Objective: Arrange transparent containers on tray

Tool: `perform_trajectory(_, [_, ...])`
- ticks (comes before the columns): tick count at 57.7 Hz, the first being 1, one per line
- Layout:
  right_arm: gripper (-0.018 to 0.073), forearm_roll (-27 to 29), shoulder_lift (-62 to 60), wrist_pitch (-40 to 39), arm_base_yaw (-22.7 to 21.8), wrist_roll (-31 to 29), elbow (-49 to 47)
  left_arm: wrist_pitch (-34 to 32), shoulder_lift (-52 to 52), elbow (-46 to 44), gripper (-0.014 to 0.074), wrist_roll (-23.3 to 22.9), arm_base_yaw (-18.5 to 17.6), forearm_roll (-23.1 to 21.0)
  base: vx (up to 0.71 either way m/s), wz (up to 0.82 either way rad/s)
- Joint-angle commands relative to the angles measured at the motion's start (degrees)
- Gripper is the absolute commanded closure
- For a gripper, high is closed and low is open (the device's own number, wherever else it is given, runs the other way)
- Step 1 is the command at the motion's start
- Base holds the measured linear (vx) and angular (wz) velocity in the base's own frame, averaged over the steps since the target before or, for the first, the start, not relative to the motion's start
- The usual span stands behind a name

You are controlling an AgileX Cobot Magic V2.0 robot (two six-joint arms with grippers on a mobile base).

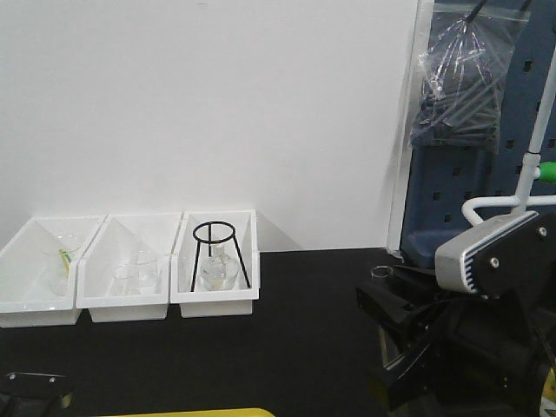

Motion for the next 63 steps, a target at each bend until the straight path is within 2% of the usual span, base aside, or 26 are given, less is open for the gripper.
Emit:
perform_trajectory(1, [0.0571,0.0,-1.0,-4.0,0.0,0.0,-1.7,-2.9,0.2,-1.8,0.0456,-0.8,-0.3,0.1,0.0,0.0])
perform_trajectory(15, [0.0571,0.0,-1.0,-4.0,0.0,0.0,-1.7,-3.3,1.6,-1.8,0.0276,-1.5,-0.3,0.2,0.0,0.0])
perform_trajectory(22, [0.0571,0.0,-1.0,-4.0,0.0,0.0,-1.7,-3.5,1.6,-1.8,0.0225,-1.5,-0.3,0.2,0.0,0.0])
perform_trajectory(33, [0.0571,0.0,-1.0,-4.1,0.0,0.4,-1.7,-3.4,-0.1,-1.8,0.0215,-1.4,-0.3,0.6,0.0,0.0])
perform_trajectory(44, [0.0571,0.1,-1.0,-4.1,0.0,0.5,-1.7,-3.5,-6.1,-1.8,0.0215,-1.3,-0.3,0.6,0.0,0.0])
perform_trajectory(51, [0.0571,1.5,-0.5,-4.6,0.0,1.9,-1.7,-3.4,-13.3,-1.8,0.0216,-1.0,-0.3,0.6,0.0,0.0])
perform_trajectory(63, [0.0571,4.4,2.7,-7.6,0.0,8.4,-2.0,-3.5,-28.9,-1.8,0.0216,-0.9,-0.3,0.6,0.0,0.0])
